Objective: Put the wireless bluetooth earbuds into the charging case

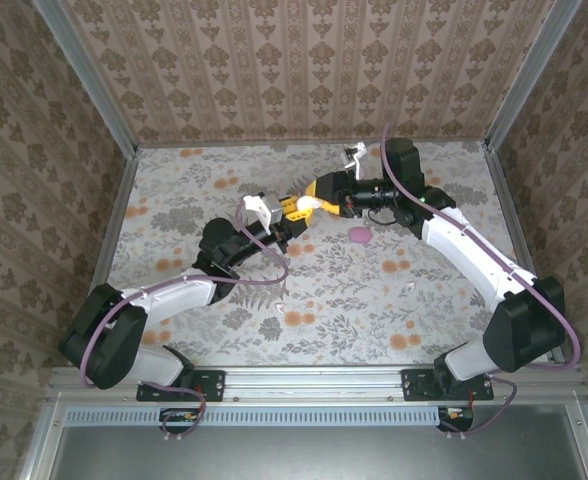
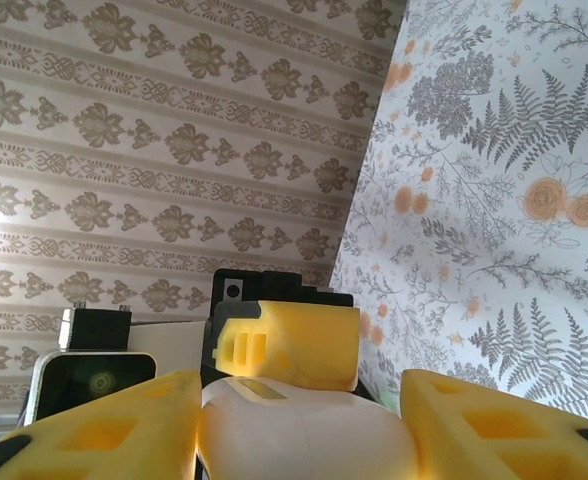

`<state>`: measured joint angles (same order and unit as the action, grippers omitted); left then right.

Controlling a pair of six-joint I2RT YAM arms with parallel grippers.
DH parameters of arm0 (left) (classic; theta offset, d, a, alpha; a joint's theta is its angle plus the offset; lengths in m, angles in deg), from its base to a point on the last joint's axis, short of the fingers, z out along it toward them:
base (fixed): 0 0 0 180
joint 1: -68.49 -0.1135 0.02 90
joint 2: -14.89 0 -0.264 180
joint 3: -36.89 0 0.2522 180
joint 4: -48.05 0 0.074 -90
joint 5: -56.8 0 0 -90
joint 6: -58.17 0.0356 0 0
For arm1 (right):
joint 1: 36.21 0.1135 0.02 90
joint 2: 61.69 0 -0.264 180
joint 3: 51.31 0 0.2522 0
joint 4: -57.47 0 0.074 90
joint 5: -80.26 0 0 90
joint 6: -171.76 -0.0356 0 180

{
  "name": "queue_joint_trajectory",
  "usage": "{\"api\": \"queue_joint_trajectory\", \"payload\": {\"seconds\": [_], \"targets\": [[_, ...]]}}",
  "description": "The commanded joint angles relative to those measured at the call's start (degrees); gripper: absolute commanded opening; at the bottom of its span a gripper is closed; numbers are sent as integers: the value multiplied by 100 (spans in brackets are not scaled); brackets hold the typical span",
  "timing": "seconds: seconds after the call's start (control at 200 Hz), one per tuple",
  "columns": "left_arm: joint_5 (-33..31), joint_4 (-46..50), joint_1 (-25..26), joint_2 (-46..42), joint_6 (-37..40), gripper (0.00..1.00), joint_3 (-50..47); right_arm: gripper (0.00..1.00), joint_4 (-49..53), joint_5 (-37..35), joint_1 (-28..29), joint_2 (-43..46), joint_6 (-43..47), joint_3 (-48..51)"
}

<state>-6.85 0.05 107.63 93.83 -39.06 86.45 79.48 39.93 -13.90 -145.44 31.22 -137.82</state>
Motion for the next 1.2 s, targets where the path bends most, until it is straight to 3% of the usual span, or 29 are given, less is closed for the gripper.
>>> {"api": "queue_joint_trajectory", "payload": {"seconds": [0.0,0.095,0.2,0.505,1.195], "targets": [[-202,-40,-11,-27,86,14,201,61,656,-83,78,206,518,-178],[-203,-83,-16,-41,34,13,195,68,1050,-448,18,350,1000,-301],[-122,-91,-20,-45,-1,12,209,72,778,-602,-106,675,1209,-140],[34,-170,-29,-28,-135,12,251,67,1121,-828,-113,1155,2990,206],[431,-118,-29,-45,-261,13,350,66,1168,-1242,-7,577,2851,-136]]}}
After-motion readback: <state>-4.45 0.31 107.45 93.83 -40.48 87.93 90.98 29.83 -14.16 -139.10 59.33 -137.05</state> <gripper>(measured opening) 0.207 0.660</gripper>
